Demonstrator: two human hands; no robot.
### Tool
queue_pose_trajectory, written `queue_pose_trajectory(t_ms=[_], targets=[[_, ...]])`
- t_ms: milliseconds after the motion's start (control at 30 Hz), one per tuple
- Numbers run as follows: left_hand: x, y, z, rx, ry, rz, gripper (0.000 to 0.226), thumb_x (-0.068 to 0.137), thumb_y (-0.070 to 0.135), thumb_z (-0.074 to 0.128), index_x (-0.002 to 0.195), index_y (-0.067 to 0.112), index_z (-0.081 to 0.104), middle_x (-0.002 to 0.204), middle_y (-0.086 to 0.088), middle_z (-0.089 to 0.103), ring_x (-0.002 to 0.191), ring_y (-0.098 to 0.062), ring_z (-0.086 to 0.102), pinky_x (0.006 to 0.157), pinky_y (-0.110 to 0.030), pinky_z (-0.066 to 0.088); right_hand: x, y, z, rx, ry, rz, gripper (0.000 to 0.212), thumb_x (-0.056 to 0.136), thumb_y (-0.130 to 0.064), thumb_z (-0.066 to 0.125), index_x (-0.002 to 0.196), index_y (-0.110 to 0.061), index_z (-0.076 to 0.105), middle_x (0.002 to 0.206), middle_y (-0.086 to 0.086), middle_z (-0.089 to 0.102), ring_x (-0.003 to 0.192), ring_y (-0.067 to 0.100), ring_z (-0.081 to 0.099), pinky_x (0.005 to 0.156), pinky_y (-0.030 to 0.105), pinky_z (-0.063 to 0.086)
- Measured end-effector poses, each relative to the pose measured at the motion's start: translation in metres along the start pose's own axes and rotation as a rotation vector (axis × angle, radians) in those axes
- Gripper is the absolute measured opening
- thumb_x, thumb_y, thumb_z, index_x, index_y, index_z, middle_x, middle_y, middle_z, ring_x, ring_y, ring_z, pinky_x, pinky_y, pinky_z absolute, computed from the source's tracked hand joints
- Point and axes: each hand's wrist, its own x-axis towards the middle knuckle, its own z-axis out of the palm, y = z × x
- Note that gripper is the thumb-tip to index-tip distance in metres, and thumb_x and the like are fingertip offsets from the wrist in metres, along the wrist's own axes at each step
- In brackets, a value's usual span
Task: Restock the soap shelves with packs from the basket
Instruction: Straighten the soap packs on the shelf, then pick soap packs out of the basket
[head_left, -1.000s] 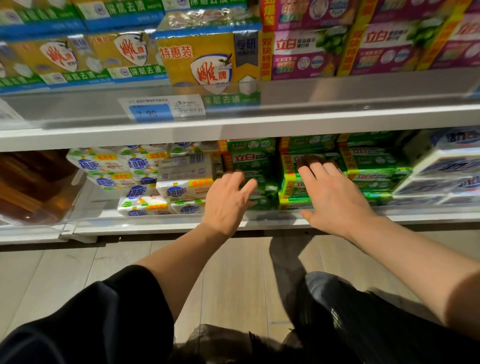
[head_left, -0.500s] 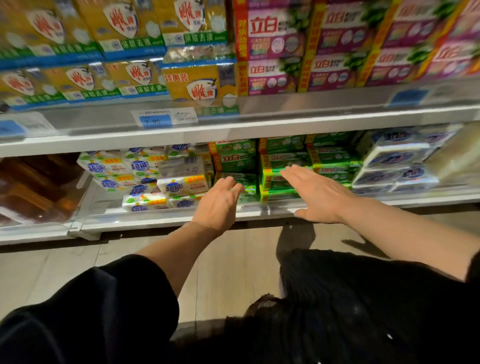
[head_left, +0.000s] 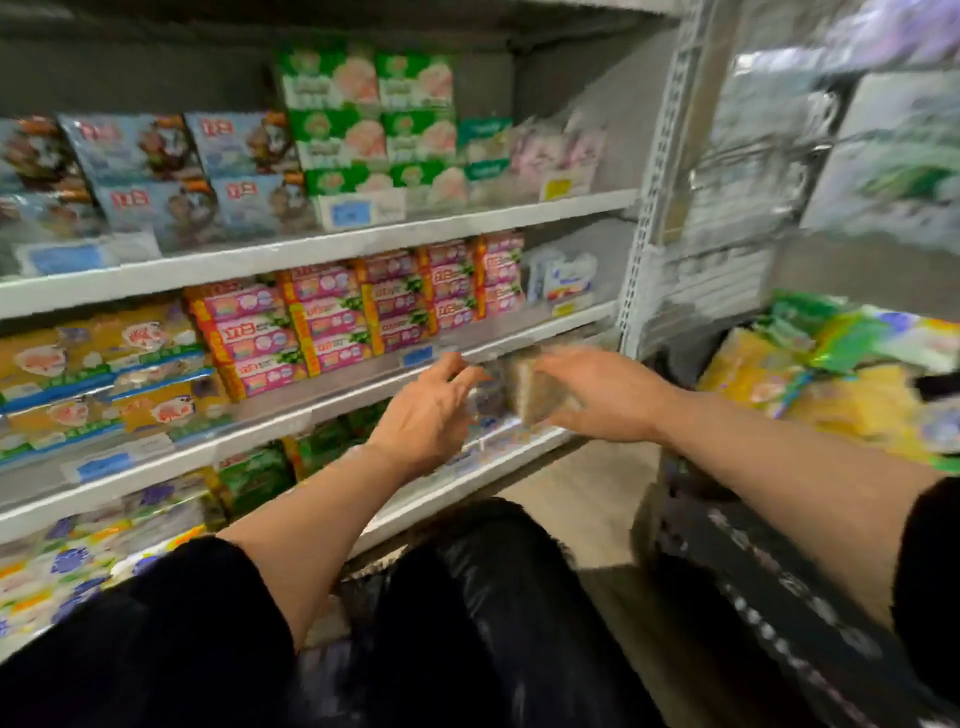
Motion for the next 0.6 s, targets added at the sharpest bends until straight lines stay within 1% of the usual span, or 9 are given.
queue_pose_trajectory(t_ms=[67,133,167,233,300,367,433,533,600], targets=[[0.027,0.048,0.001,-0.043,0.025,0.067,0.041,0.088,0.018,0.060,0.127,0.011,0.053,0.122,-0.010,0.049,0.095,-0.037,0.058,0.071,-0.044,0.051,-0.046,0.028,-0.017,-0.030,0.070,0.075,0.047,0.087,-0.033,0.062,0.127,-0.013,0.052,0.124,0.010,0.056,0.118,0.027,0.050,0.097,0.038,0.041],[0.046,0.096,0.005,-0.095,0.044,0.182,0.042,0.087,0.026,0.056,0.126,0.010,0.054,0.123,-0.012,0.050,0.096,-0.037,0.058,0.073,-0.043,0.052,-0.093,0.056,-0.029,-0.046,0.119,0.196,0.039,0.085,-0.029,0.063,0.119,-0.013,0.056,0.117,0.010,0.060,0.112,0.029,0.052,0.093,0.036,0.042],[0.054,0.117,0.008,-0.130,0.041,0.241,0.043,0.086,0.028,0.056,0.124,0.010,0.055,0.123,-0.012,0.050,0.099,-0.036,0.058,0.077,-0.042,0.052,-0.116,0.068,-0.033,-0.043,0.153,0.264,0.037,0.084,-0.028,0.063,0.118,-0.013,0.057,0.116,0.011,0.060,0.112,0.030,0.053,0.092,0.036,0.041],[0.067,0.157,0.016,-0.201,0.023,0.339,0.040,0.085,0.025,0.062,0.123,0.012,0.056,0.122,-0.009,0.051,0.103,-0.032,0.057,0.084,-0.039,0.051,-0.163,0.090,-0.039,-0.017,0.230,0.426,0.041,0.085,-0.025,0.066,0.122,-0.011,0.057,0.120,0.013,0.061,0.115,0.031,0.053,0.093,0.034,0.038],[0.075,0.182,0.028,-0.240,-0.003,0.406,0.040,0.084,0.023,0.065,0.121,0.011,0.057,0.120,-0.009,0.051,0.102,-0.032,0.057,0.087,-0.042,0.050,-0.197,0.106,-0.037,0.005,0.258,0.569,0.044,0.085,-0.024,0.068,0.125,-0.009,0.057,0.125,0.014,0.060,0.118,0.030,0.052,0.094,0.031,0.034],[0.084,0.211,0.046,-0.281,-0.077,0.420,0.043,0.088,0.027,0.065,0.126,0.009,0.054,0.124,-0.011,0.048,0.106,-0.034,0.055,0.089,-0.044,0.049,-0.238,0.122,-0.029,0.031,0.242,0.729,0.046,0.084,-0.026,0.069,0.125,-0.009,0.056,0.127,0.012,0.058,0.118,0.030,0.052,0.092,0.033,0.035],[0.090,0.236,0.065,-0.309,-0.134,0.396,0.047,0.092,0.033,0.062,0.132,0.011,0.051,0.131,-0.011,0.044,0.114,-0.032,0.052,0.094,-0.041,0.046,-0.270,0.135,-0.019,0.057,0.204,0.848,0.049,0.083,-0.030,0.070,0.125,-0.009,0.055,0.125,0.013,0.058,0.116,0.030,0.052,0.090,0.033,0.037],[0.101,0.264,0.089,-0.372,-0.180,0.395,0.048,0.094,0.040,0.057,0.134,0.013,0.050,0.132,-0.008,0.045,0.118,-0.026,0.050,0.097,-0.034,0.041,-0.302,0.150,-0.002,0.092,0.169,0.945,0.050,0.081,-0.030,0.072,0.122,-0.009,0.054,0.118,0.015,0.059,0.109,0.032,0.053,0.085,0.034,0.037],[0.113,0.274,0.102,-0.395,-0.224,0.388,0.051,0.094,0.041,0.058,0.136,0.014,0.047,0.131,-0.005,0.044,0.119,-0.021,0.049,0.098,-0.029,0.038,-0.311,0.161,0.010,0.108,0.124,1.000,0.057,0.079,-0.035,0.073,0.125,-0.009,0.050,0.121,0.015,0.057,0.109,0.032,0.053,0.087,0.036,0.041]])
